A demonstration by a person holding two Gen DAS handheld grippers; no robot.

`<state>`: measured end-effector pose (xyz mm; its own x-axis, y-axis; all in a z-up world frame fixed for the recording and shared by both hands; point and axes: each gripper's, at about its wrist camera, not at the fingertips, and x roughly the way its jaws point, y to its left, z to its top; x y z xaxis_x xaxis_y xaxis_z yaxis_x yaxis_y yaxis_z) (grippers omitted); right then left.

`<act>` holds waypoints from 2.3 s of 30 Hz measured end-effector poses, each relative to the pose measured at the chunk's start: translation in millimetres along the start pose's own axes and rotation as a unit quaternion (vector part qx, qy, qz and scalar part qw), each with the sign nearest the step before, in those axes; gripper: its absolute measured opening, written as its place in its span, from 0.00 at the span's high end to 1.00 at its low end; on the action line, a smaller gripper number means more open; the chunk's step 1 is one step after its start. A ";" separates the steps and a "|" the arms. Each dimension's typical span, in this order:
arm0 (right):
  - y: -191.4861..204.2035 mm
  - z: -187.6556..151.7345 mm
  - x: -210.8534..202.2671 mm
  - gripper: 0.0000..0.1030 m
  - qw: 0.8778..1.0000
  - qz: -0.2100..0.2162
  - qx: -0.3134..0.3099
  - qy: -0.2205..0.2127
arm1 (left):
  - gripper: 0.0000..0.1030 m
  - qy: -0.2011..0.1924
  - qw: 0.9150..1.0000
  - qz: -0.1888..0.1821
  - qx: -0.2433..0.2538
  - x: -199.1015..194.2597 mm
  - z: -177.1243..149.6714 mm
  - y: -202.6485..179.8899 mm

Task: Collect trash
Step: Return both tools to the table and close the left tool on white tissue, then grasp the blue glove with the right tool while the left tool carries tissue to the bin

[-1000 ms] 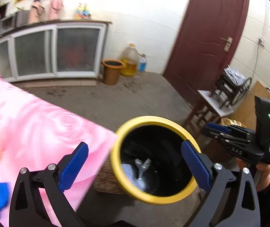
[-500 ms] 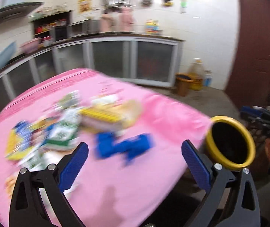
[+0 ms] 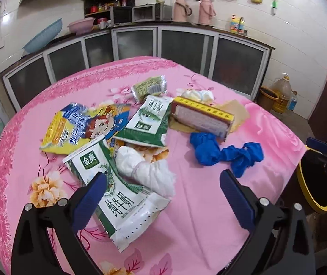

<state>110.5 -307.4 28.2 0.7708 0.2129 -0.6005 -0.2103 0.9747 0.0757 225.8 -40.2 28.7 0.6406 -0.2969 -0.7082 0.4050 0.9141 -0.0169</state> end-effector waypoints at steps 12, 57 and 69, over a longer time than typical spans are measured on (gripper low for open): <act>23.2 6.2 55.2 0.64 0.997 0.014 -0.059 0.036 | 0.08 0.057 0.997 -0.011 -0.052 42.3 1.7 12.3; 9.5 15.0 118.2 0.97 0.996 0.031 -0.027 0.085 | 0.87 0.092 0.990 0.000 -0.103 90.8 17.5 28.6; 4.9 26.7 85.1 0.98 0.998 0.028 -0.017 0.047 | 0.99 0.052 0.991 -0.047 -0.112 48.3 20.0 30.2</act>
<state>191.1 -282.7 -1.3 0.6969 0.2588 -0.6688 -0.2734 0.9581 0.0858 282.1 -32.5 8.1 0.5313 -0.3642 -0.7649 0.2969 0.9257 -0.2346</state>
